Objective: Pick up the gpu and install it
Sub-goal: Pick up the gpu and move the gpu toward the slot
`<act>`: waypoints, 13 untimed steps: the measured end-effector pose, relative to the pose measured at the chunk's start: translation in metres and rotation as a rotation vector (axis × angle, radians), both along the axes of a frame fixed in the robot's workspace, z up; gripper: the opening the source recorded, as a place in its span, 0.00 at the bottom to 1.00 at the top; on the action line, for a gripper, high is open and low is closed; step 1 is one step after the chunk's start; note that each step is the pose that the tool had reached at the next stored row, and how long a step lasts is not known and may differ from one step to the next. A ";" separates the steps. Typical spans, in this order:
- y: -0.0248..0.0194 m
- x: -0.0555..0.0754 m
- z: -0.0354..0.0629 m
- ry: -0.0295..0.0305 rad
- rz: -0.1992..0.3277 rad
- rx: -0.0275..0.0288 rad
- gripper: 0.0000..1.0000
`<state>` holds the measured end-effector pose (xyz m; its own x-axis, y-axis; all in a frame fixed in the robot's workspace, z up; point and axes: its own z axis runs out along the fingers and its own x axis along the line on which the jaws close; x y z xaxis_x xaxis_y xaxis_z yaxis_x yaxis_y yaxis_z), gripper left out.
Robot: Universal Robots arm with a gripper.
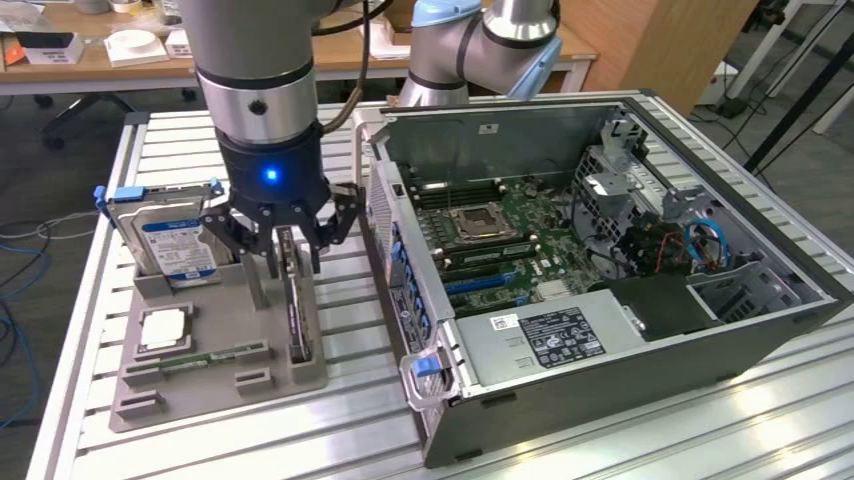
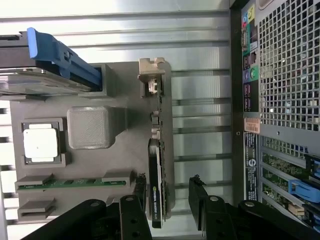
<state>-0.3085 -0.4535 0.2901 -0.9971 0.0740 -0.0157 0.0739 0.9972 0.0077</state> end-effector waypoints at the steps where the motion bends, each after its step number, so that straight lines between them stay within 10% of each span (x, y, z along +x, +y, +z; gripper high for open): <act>1: -0.0001 0.000 -0.0017 0.0000 0.000 -0.0001 0.47; 13: -0.0003 -0.005 -0.0185 0.0000 -0.002 -0.0005 0.47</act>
<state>-0.3132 -0.4538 0.2715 -0.9970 0.0762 -0.0158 0.0761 0.9971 0.0071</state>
